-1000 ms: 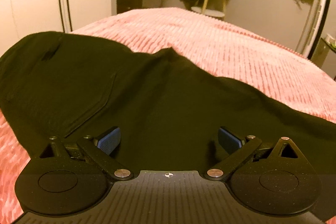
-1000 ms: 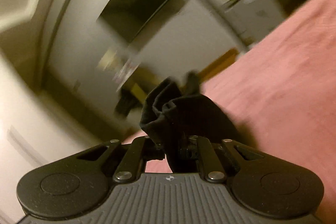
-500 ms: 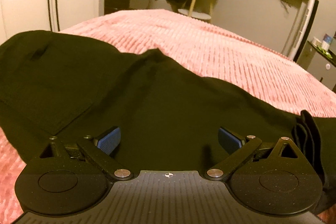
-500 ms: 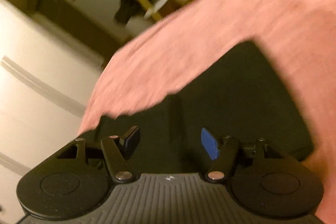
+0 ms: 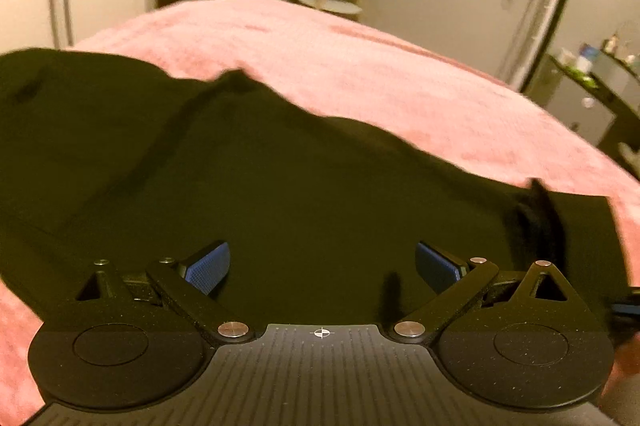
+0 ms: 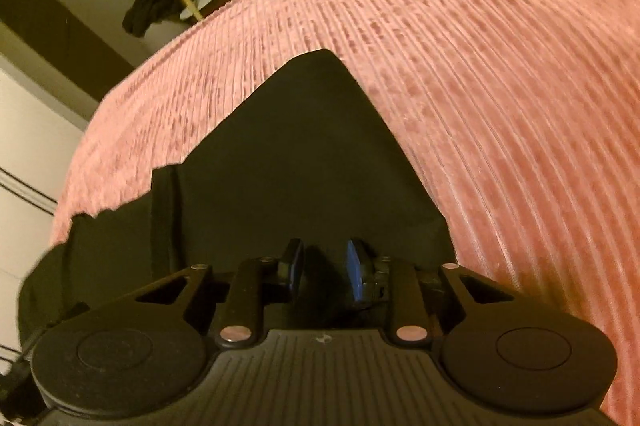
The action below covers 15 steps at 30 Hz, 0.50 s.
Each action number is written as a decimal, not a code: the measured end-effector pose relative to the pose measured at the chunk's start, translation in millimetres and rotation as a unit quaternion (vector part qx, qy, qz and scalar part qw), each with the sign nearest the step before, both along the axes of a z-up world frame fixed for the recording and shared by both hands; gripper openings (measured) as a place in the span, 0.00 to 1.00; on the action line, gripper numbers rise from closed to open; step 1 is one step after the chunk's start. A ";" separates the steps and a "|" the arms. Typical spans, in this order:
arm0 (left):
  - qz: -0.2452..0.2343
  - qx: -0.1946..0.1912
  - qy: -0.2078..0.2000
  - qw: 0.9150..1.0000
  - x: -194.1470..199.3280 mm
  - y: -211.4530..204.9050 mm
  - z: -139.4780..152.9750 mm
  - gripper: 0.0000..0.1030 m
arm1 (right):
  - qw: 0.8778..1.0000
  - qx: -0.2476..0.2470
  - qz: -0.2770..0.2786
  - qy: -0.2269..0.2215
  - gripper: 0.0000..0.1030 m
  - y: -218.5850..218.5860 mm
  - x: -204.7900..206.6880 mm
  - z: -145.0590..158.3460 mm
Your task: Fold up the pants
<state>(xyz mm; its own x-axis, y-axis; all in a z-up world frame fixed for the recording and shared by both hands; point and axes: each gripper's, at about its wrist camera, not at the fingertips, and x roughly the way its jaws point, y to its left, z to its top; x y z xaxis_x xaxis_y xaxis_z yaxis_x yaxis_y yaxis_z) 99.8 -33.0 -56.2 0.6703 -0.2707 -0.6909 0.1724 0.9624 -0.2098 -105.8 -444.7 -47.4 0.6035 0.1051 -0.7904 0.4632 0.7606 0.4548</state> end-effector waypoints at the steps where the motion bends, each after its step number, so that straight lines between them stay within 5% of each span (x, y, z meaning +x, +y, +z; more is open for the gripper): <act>1: -0.005 -0.009 0.003 1.000 -2.0 -5.3 2.1 0.99 | 1.000 -0.010 0.009 0.005 0.23 -0.7 1.3 -2.3; 9: -0.063 -0.051 0.054 0.995 -4.7 -66.0 7.4 0.99 | 0.988 -0.126 0.079 0.050 0.29 32.4 12.5 8.3; 15: -0.093 -0.090 0.116 0.985 7.3 -90.7 -2.1 0.99 | 0.996 -0.063 -0.049 -0.049 0.60 2.1 -34.1 19.9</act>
<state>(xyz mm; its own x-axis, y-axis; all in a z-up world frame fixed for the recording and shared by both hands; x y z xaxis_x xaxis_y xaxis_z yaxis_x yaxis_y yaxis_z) 107.1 -123.7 -58.3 0.4269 -0.5069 -0.7489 0.2702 0.8618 -0.4293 -139.9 -442.6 -27.6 0.6814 -0.0537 -0.7299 0.4952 0.7682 0.4057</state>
